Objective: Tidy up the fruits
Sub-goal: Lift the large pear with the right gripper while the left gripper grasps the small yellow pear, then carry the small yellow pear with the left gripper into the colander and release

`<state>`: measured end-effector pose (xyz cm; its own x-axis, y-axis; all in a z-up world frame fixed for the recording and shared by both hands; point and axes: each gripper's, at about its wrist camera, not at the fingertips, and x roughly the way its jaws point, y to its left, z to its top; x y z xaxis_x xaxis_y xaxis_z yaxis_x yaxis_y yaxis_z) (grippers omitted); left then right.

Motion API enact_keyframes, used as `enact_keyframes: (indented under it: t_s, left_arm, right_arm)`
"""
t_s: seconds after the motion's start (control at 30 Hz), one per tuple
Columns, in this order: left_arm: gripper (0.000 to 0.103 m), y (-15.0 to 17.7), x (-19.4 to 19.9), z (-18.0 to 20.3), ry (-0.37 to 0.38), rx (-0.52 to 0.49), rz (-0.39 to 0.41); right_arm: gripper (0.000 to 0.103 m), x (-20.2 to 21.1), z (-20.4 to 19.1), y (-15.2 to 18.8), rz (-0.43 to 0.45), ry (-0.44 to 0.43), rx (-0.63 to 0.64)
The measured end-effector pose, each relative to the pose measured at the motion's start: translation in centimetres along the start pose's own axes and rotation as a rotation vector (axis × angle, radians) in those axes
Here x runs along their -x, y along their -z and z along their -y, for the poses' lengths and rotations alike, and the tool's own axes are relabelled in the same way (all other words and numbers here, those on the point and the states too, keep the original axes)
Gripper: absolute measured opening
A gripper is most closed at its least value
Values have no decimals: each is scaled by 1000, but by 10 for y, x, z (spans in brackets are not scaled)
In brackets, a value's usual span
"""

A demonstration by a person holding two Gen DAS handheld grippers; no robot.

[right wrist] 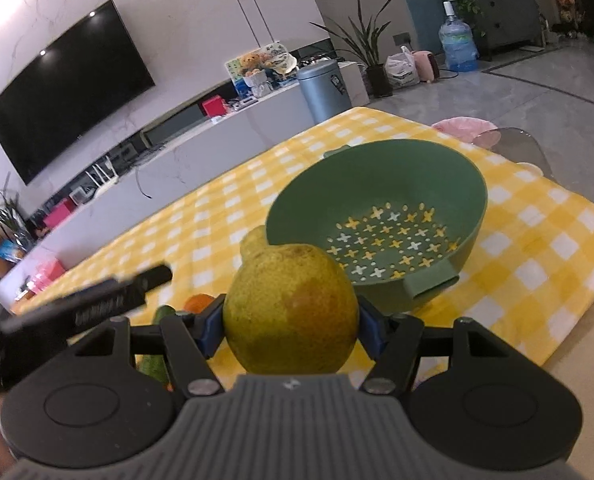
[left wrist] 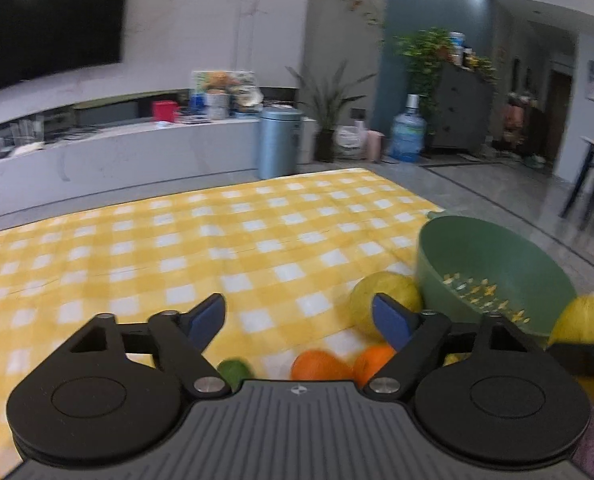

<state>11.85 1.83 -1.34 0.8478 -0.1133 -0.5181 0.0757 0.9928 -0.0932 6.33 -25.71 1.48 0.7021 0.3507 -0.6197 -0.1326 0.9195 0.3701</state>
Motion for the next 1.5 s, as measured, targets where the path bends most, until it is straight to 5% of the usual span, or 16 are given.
enact_keyframes:
  t_s: [0.33,0.5,0.67,0.97,1.07,1.3,1.5]
  left_arm:
    - [92,-8,-66,0,373,-108,-137]
    - [92,-12,-90,11,530,-245,-190]
    - [92,-15,-125,11,509,-261,-269]
    - [95,-18,-151,-1,588,-183,-346]
    - [82,-19,-154,0,611,-163,-378]
    - [78,-13,-133,11,531,-225,-313]
    - [78,-15,-106,-3,499,-136,-237]
  right_arm:
    - [62,-2,10,-2,-20,-66,-59]
    - [62,-1,11,-1,-23,-80,-83]
    - [63,-1,11,0,-21,-95,-72]
    - [63,-4,11,2,-37,-87,-62]
    - [63,-4,9,2,-39,-83,-64]
    - [63,-4,7,1,-41,-79,-62]
    - [63,-5,8,1,-37,-82,-58]
